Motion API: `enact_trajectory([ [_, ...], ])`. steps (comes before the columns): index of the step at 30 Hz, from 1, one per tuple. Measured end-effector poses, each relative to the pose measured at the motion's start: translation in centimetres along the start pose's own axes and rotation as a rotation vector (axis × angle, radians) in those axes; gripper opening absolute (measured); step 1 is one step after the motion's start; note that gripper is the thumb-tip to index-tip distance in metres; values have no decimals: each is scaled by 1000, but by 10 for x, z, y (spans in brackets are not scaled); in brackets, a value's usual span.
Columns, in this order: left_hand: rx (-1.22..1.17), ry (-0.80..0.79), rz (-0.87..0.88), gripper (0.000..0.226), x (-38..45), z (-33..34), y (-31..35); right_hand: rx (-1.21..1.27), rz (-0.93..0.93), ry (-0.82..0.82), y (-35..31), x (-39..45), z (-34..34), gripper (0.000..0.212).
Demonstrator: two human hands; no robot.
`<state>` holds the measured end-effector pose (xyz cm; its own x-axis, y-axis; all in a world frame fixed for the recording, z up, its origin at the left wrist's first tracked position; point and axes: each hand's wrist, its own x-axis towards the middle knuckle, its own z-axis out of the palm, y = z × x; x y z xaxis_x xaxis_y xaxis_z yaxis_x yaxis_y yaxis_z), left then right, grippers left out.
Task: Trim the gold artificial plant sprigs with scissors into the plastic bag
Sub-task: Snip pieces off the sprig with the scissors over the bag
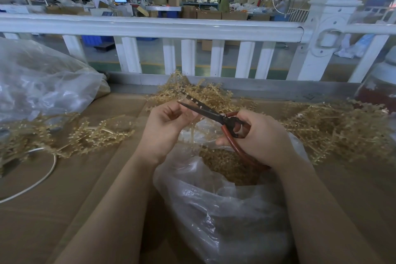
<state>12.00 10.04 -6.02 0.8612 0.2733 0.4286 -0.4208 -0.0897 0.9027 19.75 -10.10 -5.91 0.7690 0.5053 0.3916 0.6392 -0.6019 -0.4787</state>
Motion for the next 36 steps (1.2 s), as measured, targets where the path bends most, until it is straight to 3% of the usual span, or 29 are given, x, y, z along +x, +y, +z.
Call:
enact_trajectory([
  [8, 9, 31, -41, 27, -1, 6, -1, -5, -19, 20, -2, -2, -1, 68],
  [10, -3, 40, -51, 23, -2, 6, -1, 1, -23, 26, -2, -2, 0, 69],
  [13, -6, 37, -66, 13, -1, 6, -3, 26, -26, 22, -2, -2, -1, 59],
  [16, -2, 27, -64, 28, -1, 6, -4, 31, -33, 31, -3, -3, -2, 51],
  [25, 71, -10, -101, 38, -3, 7, 0, 23, 4, -32, -2, -1, -1, 60],
  [36, -1, 9, -1, 10, -1, 8, 2, 39, -3, 3, 2, 0, 0, 76],
])
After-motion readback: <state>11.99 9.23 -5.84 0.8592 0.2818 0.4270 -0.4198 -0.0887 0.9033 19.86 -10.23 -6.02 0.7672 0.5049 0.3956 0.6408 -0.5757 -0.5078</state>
